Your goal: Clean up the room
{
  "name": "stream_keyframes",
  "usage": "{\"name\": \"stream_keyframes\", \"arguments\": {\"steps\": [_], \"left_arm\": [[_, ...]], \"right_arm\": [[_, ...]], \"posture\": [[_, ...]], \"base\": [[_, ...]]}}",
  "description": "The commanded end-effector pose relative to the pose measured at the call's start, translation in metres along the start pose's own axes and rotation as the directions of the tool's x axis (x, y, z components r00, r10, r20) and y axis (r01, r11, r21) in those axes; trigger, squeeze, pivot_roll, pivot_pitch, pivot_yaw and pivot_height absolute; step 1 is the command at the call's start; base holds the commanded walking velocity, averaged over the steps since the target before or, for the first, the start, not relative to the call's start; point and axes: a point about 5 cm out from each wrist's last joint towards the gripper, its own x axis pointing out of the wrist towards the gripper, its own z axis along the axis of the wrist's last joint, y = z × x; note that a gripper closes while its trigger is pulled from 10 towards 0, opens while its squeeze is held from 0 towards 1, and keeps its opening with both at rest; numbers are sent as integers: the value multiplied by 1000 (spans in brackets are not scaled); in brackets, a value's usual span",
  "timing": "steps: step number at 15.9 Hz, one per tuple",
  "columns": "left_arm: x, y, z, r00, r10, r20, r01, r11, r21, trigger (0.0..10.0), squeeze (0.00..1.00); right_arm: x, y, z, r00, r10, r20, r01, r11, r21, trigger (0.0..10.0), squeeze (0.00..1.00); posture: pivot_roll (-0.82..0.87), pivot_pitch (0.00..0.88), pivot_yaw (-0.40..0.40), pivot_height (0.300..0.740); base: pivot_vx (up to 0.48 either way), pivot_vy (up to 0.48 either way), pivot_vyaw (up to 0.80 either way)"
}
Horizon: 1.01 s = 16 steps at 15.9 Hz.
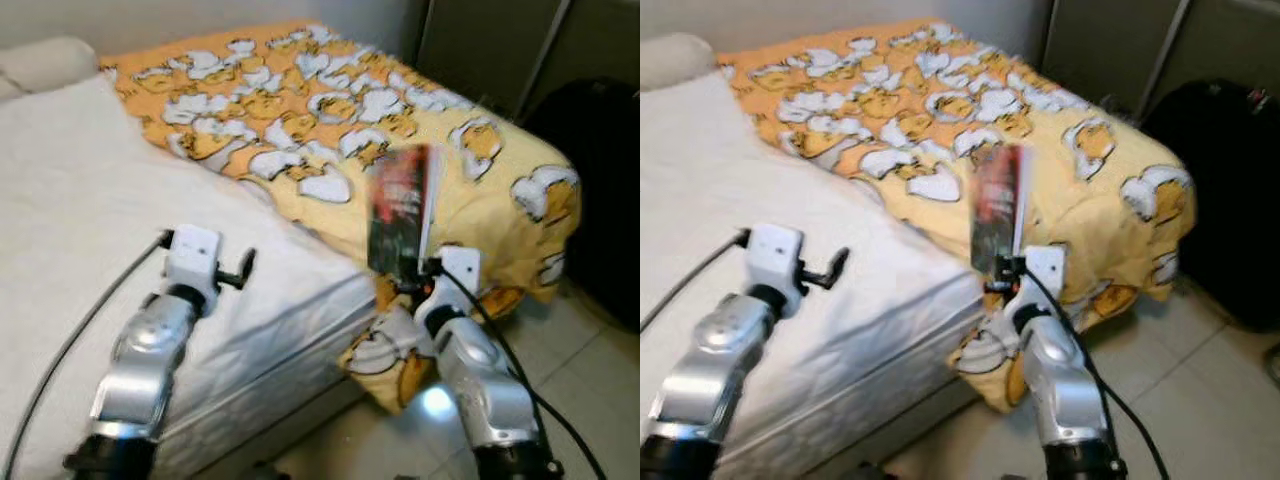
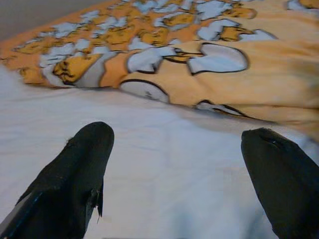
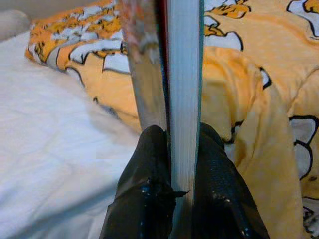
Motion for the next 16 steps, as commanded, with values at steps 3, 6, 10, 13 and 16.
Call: {"name": "stream_keyframes", "arguments": {"steps": [3,6,10,13,16], "left_arm": [[-1,2,1,1000,5,0,-5,1000,16,10000,831],[-1,2,1,1000,8,-1,-8,1000,14,10000,831],[-1,3,0,1000,12,-4,-12,1000,12,10000,831],[-2,3,-1,1000,14,-5,-14,1000,11,10000,831],[-3,3,-1,1000,15,-6,-15,1000,10,10000,835]], "right_arm": [[1,-3,10,999,-12,47,12,1000,2,10000,0],[2,-2,10,999,-6,46,6,1000,0,10000,0],[3,-1,10,999,4,45,-3,1000,-5,10000,0],[3,0,10,999,8,44,-8,1000,-7,10000,0],[3,1,10,999,12,42,-12,1000,-8,10000,0]], "posture": [[10,0,16,740],[13,0,14,740],[15,0,10,740],[18,0,7,740],[21,0,4,740]], "base": [[0,328,0],[0,329,-133],[0,329,0],[0,329,310],[0,326,617]]}}
